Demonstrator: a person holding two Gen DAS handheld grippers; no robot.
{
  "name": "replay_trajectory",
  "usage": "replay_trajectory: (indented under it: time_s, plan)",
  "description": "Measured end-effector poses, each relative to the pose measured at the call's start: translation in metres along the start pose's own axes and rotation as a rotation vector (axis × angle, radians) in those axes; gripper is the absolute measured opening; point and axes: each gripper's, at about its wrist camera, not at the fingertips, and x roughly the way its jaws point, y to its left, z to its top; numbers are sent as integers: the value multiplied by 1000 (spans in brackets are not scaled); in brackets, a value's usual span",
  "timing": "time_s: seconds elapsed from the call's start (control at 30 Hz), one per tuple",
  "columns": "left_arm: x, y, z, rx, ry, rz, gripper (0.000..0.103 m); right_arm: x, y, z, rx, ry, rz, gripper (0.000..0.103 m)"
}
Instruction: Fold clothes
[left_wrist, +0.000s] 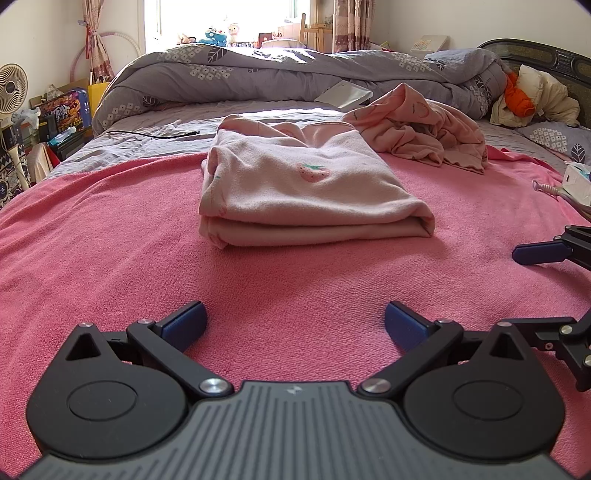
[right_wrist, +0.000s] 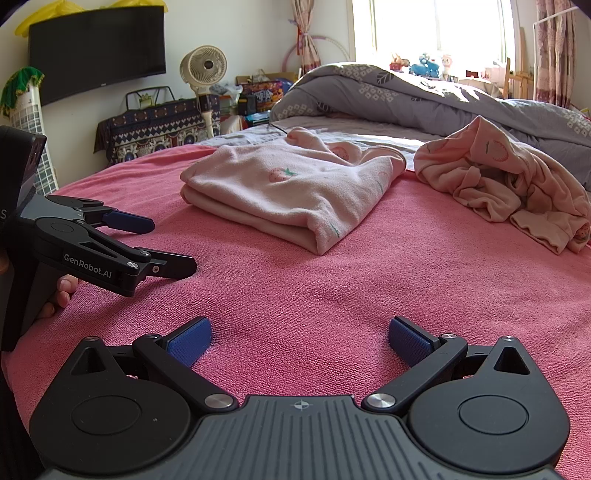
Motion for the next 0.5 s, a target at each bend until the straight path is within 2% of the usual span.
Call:
replay_trajectory:
  time_s: [0.3, 0.5]
  plan:
    - [0, -1, 0, 1, 3, 7, 103, 0, 0, 0, 0, 0, 0, 103]
    - [-7, -8, -6, -3, -10, 71, 103, 0, 5, -3, -7, 1, -7, 103]
